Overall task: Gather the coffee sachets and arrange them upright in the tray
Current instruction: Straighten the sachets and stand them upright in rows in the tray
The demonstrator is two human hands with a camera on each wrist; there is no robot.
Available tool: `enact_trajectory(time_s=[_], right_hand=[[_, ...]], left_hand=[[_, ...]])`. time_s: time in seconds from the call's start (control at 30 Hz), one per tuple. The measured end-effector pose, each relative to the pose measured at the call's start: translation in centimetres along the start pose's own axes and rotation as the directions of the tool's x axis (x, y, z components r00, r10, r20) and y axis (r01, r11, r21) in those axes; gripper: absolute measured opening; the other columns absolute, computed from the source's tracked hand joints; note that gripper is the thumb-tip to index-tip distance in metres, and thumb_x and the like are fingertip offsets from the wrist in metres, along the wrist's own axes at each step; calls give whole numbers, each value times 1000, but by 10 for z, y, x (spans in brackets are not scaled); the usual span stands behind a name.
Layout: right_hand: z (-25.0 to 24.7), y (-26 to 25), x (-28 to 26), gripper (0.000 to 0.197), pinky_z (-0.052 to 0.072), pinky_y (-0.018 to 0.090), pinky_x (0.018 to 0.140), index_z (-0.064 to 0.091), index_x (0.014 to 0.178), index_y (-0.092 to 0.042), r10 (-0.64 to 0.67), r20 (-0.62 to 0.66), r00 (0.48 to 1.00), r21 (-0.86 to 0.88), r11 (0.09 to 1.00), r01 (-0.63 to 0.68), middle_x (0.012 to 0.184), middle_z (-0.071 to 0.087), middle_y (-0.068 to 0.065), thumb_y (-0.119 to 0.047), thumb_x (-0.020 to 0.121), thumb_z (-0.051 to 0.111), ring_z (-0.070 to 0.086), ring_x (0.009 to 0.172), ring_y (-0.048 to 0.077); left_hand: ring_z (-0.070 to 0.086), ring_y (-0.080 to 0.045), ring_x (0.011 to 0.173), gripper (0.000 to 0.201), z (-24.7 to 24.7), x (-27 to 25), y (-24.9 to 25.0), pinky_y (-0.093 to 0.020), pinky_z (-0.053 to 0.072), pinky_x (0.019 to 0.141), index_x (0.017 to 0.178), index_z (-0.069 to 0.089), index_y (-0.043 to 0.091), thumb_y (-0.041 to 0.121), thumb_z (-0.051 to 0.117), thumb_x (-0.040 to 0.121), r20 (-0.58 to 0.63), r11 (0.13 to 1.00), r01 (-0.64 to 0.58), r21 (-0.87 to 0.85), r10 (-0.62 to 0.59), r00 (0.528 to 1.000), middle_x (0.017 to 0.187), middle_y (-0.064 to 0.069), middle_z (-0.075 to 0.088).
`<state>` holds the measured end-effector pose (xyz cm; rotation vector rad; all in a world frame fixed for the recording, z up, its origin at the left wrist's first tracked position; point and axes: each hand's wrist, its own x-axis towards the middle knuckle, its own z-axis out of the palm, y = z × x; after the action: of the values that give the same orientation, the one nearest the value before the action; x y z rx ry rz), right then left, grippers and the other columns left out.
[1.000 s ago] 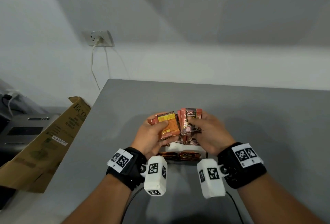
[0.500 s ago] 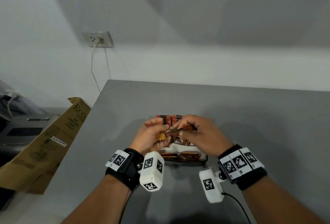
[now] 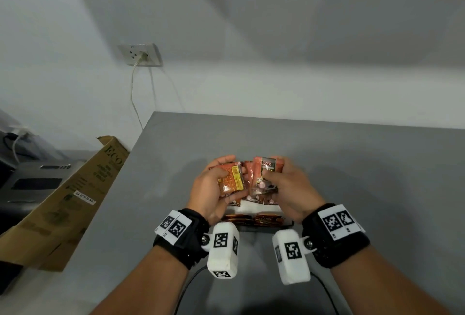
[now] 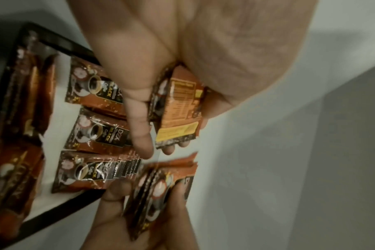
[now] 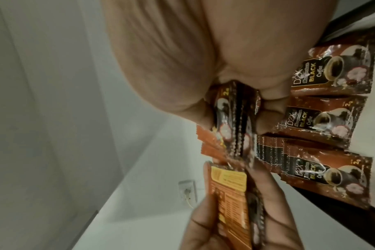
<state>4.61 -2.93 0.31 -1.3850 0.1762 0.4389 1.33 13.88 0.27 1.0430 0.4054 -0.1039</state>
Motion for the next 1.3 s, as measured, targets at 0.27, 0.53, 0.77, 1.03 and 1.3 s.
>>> enact_trajectory(time_s=[0.27,0.53,0.77,1.03,1.3], right_hand=[[6,-9,-7,20,54,39,72,63,114,-6,15,111,994,63,998,-23,95,73,13,0,95,59,68,82,26],[3,-8,-18,11,42,17,58,55,97,-21,-547,190,815,-663,541,518,76,59,-9,-13,96,62,54,63,3],[2,0,-23,25,53,26,87,66,103,-30,-304,217,928,-477,796,373,102,70,-7,-8,91,67,66,96,10],[9,-6,-9,21,55,34,61,60,115,-8,-15,-9,1000,91,996,16,100,74,16,-1,96,55,73,78,23],[4,-5,-12,29,58,42,81,71,104,-5,17,95,995,164,986,-32,99,73,21,8,90,48,72,86,29]], left_hand=[[68,-27,76,33,-3,1,-8,-34,55,59,119,58,9,-7,62,90,14,984,-85,155,84,996,99,-16,69],[62,-16,68,32,-5,6,-6,-34,55,65,109,62,14,40,68,90,-71,995,100,-17,-101,992,78,-4,64],[71,-26,75,43,-9,13,3,-41,59,69,114,61,13,-10,72,78,-92,939,-167,300,203,975,95,-14,70],[70,-29,81,23,3,1,4,-46,60,72,117,58,11,7,45,99,4,998,-10,59,10,1000,96,-13,70],[63,-25,73,40,2,-5,3,-37,48,69,112,63,11,45,51,95,25,998,68,9,-68,997,88,-13,66]])
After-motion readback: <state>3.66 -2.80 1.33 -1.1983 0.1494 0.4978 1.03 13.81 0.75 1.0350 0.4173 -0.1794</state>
